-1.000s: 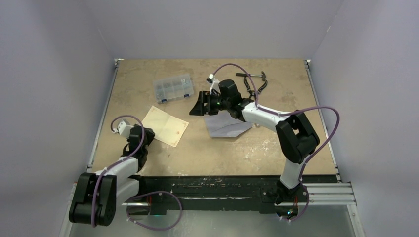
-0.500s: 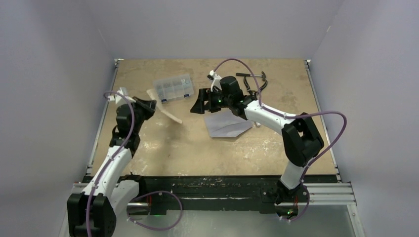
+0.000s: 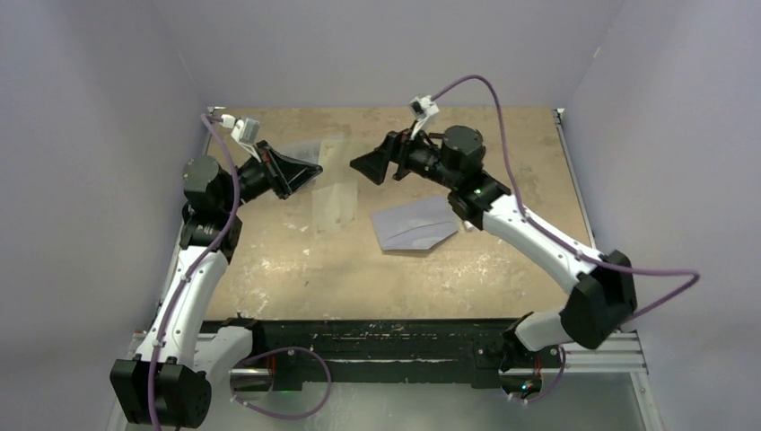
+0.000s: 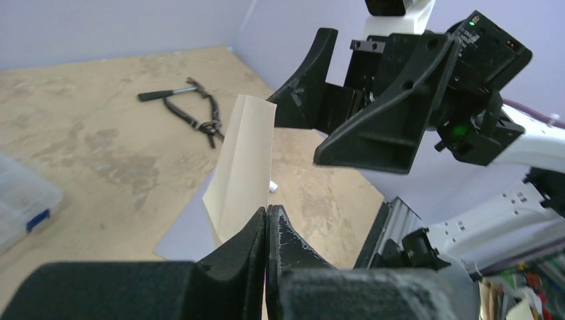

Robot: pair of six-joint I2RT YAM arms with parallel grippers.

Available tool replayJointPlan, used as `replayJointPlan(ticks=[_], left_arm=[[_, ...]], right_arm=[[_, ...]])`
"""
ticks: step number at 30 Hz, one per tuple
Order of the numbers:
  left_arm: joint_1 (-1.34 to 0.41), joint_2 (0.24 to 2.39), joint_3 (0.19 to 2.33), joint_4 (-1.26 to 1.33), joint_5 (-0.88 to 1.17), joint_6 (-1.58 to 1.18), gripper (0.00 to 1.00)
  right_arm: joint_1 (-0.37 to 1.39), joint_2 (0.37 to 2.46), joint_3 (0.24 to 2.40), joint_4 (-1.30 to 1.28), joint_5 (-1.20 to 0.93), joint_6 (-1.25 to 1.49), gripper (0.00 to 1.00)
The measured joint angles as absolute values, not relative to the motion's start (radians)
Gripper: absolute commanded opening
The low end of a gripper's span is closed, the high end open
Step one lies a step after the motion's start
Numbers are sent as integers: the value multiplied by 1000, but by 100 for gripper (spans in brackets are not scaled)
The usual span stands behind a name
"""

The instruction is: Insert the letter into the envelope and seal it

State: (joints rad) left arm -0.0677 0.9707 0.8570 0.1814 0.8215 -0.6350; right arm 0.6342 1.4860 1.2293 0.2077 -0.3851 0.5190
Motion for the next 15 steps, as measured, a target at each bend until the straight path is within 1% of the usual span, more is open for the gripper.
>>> replayJointPlan(ticks=[3,6,11,15], left_arm=[[-68,971,894,226,902,-643,0],[-68,971,915,289,949,-669,0],[-68,1014,938,453,1013,-792,0],[-68,1035,941,562,1030,-891,0]], right_arm=[[618,1377,1184,263,-348,548,98],[566,1317,1165,324,-350,584,98],[489,1308,1088,463,-415,614,98],[491,1338,1028,587,-530,638,98]])
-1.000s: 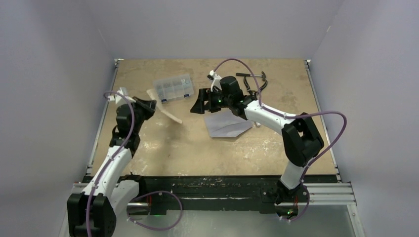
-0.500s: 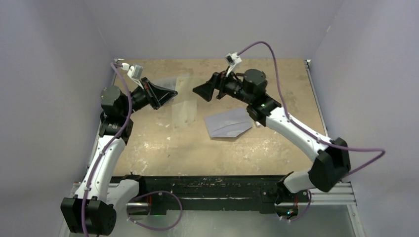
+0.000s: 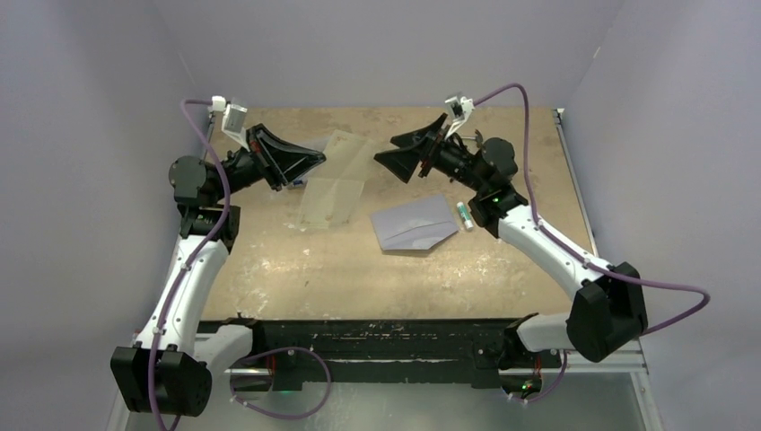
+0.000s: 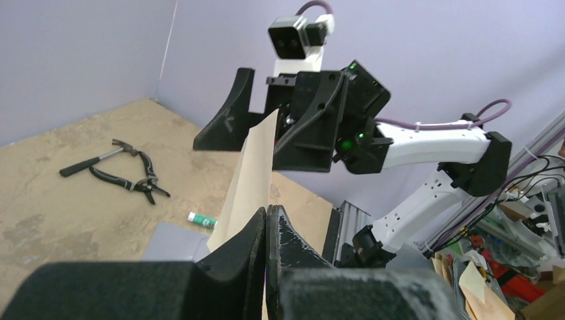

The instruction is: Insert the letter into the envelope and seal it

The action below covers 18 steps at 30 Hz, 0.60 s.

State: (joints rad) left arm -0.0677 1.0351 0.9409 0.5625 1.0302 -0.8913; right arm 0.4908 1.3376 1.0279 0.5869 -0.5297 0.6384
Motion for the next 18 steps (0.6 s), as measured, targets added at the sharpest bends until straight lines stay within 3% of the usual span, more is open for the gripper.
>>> replayJointPlan(ticks=[6,12,18], left_arm=[[-68,1017,958,650,1021,-970,0],[-68,1003,965,708,1002,-1024,0],[-69,1004,965,738,990,-1059,0]], right_arm=[[493,1398,997,851,-694,736,90],[493,1447,966,1190,-798,911,48],[493,1516,969,1413,-833,1075,0]])
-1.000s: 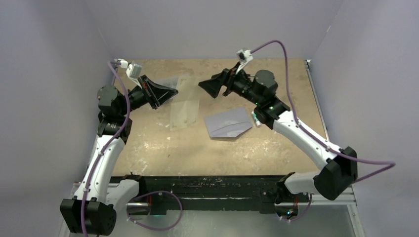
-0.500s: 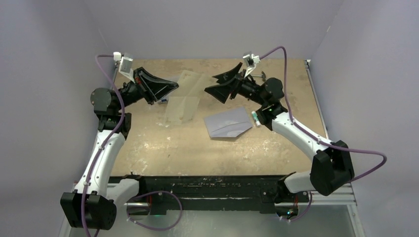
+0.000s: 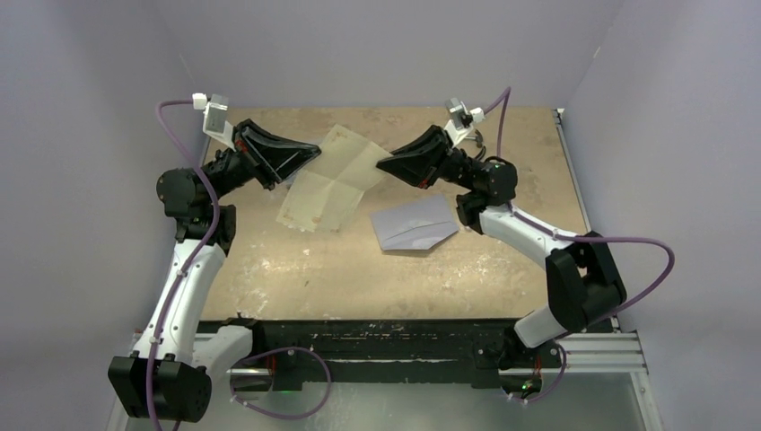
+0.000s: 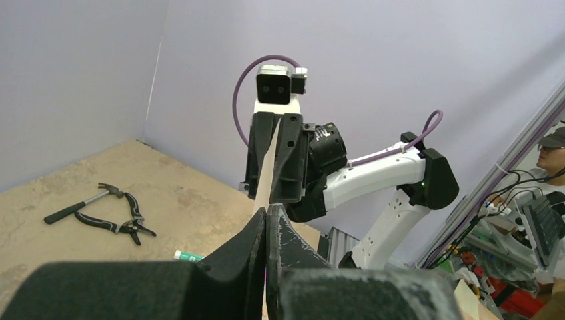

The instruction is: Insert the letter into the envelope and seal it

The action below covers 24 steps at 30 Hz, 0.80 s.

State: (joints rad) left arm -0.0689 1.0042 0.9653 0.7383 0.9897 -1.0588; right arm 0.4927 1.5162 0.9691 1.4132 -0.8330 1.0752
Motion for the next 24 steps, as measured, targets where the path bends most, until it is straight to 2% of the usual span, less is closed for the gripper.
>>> replayJointPlan(ticks=[1,2,5,7,8,14,19,21,24], left_arm=[[-69,1005,965,739,989,-1061,0],[-69,1005,965,739,988,-1063,10],[-71,1008,965,721,987,-1051,50],[-73,1011,973,658,987,-1023,64],[-73,1014,980,620,987,-998,68],[-74,1031,1023,289,984,-776,71],[-74,1047,1023,131,984,-646,70],[-74,1049,1023,96,974,-607,67],[-74,1050,1023,78,968,-578,57]], right_arm=[[493,1524,973,1421,-833,1091,0],[493,1528,978,1421,-831,1103,0],[493,1524,996,1376,-822,1098,0],[493,1504,1012,1288,-800,1063,0],[493,1489,1021,1234,-788,1039,0],[488,1390,1073,928,-716,884,0],[478,1347,1128,737,-722,782,0],[477,1344,1154,669,-730,745,0],[477,1331,1176,567,-751,693,0]])
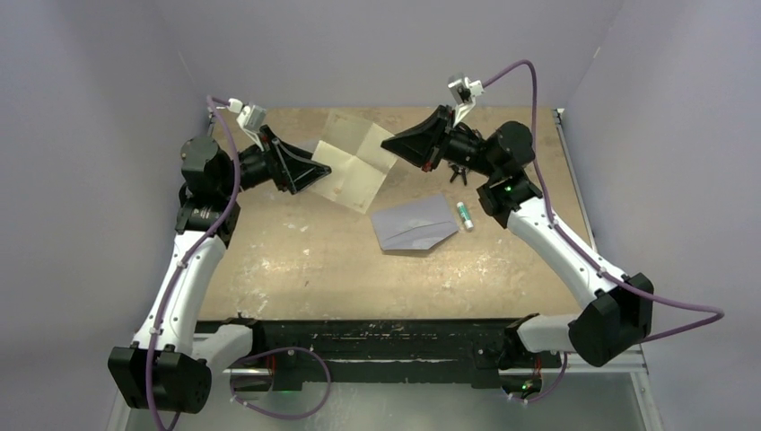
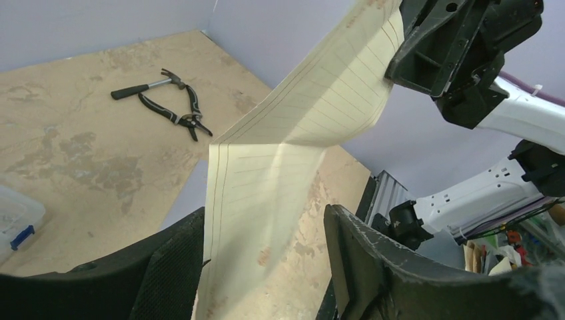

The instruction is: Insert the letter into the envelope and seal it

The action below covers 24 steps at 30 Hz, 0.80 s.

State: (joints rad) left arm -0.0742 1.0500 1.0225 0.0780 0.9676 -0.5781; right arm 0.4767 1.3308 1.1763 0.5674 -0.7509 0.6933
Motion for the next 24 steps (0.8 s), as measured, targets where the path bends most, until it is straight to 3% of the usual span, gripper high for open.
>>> replayJointPlan(ticks=[3,5,12,17,20,24], left_arm=[[-74,1055,1019,87,973,-568,41],[-74,1056,1009,99,986,-565,38],[-74,1051,976,112,1005,-548,69],[-74,1050,995,33,949,-510,73],[-74,1053,1010,7,940,-505,64],[-74,1064,1011,36,1000,-534,43]], right_arm=[[477,1314,1190,492,-774,660,0],[477,1306,1205,456,-788,646,0],[477,1300,1275,366,-836,619,0],[477,1290,1292,310,-841,591,0],[477,1281,1293,290,-849,579,0],[477,1280,1297,269,-857,569,0]])
